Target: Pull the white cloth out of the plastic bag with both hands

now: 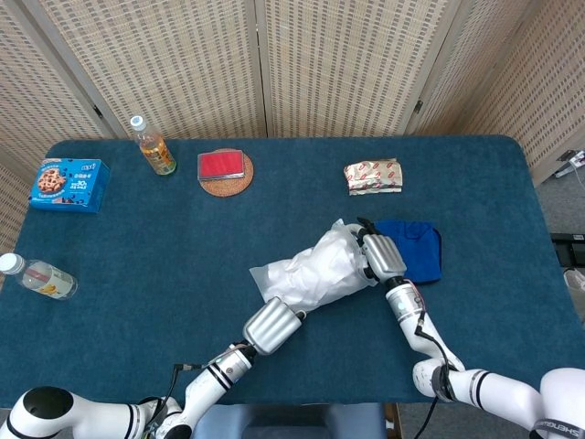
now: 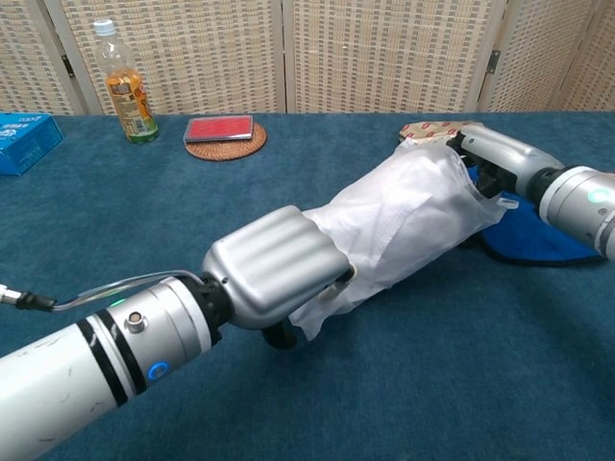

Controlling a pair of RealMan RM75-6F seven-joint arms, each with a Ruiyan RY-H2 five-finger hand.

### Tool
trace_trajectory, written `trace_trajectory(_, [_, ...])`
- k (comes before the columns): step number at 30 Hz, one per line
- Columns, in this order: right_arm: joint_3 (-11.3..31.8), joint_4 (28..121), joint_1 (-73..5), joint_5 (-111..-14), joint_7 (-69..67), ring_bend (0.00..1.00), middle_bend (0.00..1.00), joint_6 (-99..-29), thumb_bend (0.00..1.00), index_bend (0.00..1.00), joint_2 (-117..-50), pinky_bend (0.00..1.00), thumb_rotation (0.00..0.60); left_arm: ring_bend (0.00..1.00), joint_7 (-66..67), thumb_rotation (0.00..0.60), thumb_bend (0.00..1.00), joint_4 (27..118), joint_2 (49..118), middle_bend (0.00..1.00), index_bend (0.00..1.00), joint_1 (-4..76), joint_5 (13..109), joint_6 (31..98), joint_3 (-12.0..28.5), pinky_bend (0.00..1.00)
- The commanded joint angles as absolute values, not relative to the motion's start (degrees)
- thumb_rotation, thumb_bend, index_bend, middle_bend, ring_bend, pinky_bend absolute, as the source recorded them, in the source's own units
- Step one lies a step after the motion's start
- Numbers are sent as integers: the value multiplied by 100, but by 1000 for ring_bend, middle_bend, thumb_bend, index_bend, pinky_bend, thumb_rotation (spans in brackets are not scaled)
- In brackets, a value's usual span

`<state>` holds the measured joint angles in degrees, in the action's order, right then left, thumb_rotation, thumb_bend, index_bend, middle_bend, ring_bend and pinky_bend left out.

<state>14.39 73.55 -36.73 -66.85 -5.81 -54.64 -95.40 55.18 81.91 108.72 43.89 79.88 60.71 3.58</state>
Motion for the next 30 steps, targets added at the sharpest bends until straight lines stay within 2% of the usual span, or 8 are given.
trace_trajectory(1, [1436,7343,-3675,-6690,-587,31,231,-5457,544,841,-9550,214,600,1000,5476,600,6,8170,10881,1000,527,4384,7996,6075,359,1000])
trace_trajectory(8, [1438,7328,-3674,-6699,-600,31,231,-5450,544,841,-9555,214,600,1000,5385,600,80,8145,10881,1000,544,4365,8022,6078,339,1000])
trace_trajectory(16, [1431,7320,-3670,-6697,-603,31,231,-5435,544,841,-9562,214,600,990,5237,600,248,8091,10896,1000,556,4333,8098,6113,307,1000])
trace_trajectory(30, [1420,7277,-3663,-6712,-641,31,231,-5421,544,841,-9599,214,600,969,5254,600,345,8067,10926,1000,565,4259,8071,6147,312,1000])
